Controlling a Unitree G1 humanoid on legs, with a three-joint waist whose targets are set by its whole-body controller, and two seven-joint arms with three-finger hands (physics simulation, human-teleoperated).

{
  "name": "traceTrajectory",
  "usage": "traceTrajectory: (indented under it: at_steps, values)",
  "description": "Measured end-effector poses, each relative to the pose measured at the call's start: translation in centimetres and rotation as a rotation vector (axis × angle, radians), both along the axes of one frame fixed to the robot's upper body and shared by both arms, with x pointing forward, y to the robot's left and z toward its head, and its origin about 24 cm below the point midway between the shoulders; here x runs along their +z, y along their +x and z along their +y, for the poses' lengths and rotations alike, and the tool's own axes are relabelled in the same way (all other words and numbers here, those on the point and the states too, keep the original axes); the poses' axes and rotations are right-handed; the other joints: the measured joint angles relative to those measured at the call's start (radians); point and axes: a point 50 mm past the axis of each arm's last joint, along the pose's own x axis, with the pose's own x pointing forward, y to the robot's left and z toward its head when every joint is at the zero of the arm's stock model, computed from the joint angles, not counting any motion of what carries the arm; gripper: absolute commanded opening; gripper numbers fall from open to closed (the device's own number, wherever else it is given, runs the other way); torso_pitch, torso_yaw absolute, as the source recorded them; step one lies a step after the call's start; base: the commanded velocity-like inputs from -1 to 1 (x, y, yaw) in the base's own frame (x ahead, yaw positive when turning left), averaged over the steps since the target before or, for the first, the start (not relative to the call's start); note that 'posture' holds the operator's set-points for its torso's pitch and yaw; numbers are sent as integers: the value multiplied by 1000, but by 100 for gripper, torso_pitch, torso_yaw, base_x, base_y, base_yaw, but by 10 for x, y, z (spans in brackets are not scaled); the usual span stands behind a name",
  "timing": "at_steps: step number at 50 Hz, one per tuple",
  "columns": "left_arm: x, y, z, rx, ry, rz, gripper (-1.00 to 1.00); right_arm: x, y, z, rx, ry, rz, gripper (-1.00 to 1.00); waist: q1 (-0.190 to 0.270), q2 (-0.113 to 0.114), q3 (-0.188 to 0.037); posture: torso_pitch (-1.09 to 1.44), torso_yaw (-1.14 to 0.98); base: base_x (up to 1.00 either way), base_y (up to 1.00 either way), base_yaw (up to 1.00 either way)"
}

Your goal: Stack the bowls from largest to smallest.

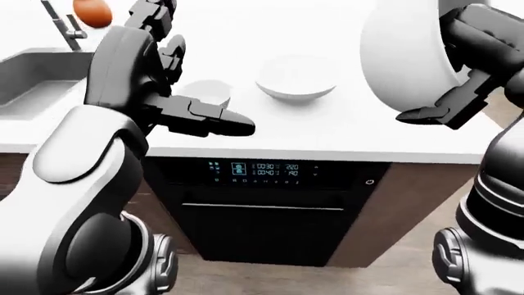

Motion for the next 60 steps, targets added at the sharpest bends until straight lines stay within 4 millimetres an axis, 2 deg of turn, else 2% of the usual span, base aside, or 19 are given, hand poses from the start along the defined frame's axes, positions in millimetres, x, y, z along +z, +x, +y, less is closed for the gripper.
traceTrajectory:
  at_steps: [3,7,10,17,21,25,28,29,33,40,44,46,49,52,56,58,60]
  values:
    - [-4,5,1,-4,7,36,100,0,0,1,2,6,10,-98,17,-7,-25,0,0,0,0,100]
    - [0,4,7,33,-9,4,100,9,-7,9,35,-22,-52,-98,40,9,-36,0,0,0,0,100]
    - [1,2,8,41,-9,-9,100,6,-6,11,45,-23,-32,-97,45,18,-34,0,0,0,0,50]
    - [-3,12,9,37,11,33,100,-6,1,15,72,-3,46,-98,-15,43,0,0,0,0,0,0]
    - [-2,14,12,36,18,42,100,-6,2,15,52,-2,45,-98,-37,49,7,0,0,0,3,0]
    - [1,14,16,46,18,33,100,-9,2,20,65,-17,60,-98,-24,30,-42,0,0,0,57,0]
    - [6,10,18,50,18,-4,100,-8,0,24,83,-28,44,-98,-21,33,-49,0,0,0,84,0]
    - [7,10,19,51,18,-11,100,-7,-1,25,87,-30,40,-98,-20,34,-48,0,0,0,0,100]
    - [5,10,16,25,26,7,100,-8,-3,22,66,-8,40,-98,-19,69,-25,0,0,0,0,100]
    - [5,10,23,68,9,15,100,-14,3,29,107,-14,83,-98,16,68,-25,0,0,0,0,83]
    - [10,6,26,92,1,-24,100,-7,3,33,125,-18,52,-98,-9,75,-11,0,0,0,0,0]
    - [8,9,23,78,9,-6,100,-4,1,29,107,-13,28,-98,-20,97,-9,0,0,0,0,0]
    - [4,11,22,64,11,27,100,-3,1,27,95,-6,13,-98,-34,92,-2,0,0,0,0,0]
    - [2,12,21,59,9,38,100,-3,2,26,93,-6,23,-98,-40,87,-11,0,0,9,0,0]
    - [4,11,23,69,5,33,100,-6,4,28,108,-9,39,-98,-33,117,-43,0,0,12,0,0]
    - [9,9,22,66,5,-2,100,-2,1,28,106,-10,18,-99,-33,111,-52,0,0,12,0,0]
    - [12,6,22,63,5,-25,100,2,-1,27,100,-13,-8,-99,-30,92,-49,0,0,15,1,0]
